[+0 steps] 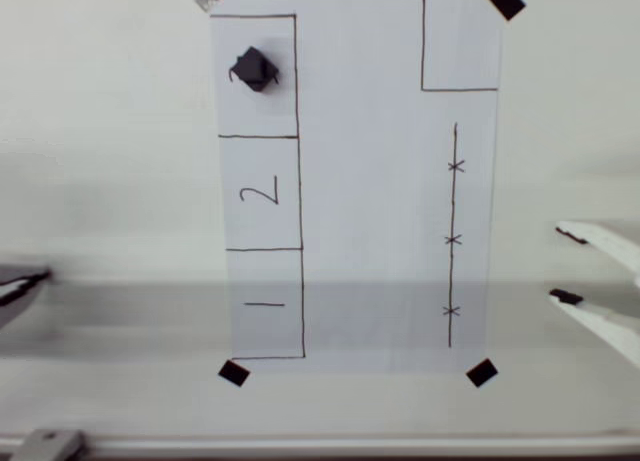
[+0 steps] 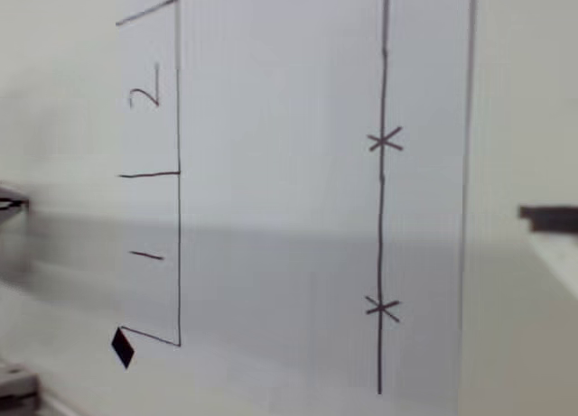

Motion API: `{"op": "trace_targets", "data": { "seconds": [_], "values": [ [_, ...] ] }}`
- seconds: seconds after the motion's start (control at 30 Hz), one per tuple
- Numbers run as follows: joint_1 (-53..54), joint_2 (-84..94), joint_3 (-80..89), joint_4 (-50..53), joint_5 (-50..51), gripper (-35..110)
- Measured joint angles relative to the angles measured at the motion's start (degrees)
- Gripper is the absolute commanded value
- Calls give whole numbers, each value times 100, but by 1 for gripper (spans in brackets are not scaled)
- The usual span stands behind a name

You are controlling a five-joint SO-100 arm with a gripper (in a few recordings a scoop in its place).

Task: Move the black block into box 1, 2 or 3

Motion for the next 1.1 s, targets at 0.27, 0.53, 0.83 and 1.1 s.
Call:
{"op": "trace_targets", "data": {
  "seconds": [0.27, 0.53, 0.83, 1.1],
  "values": [
    [0, 0, 501, -492, -105, 25],
    [105, 0, 501, -466, -105, 5],
    [105, 0, 501, 316, -44, 0],
    [62, 0, 501, 1125, 123, 0]
  ]
}}
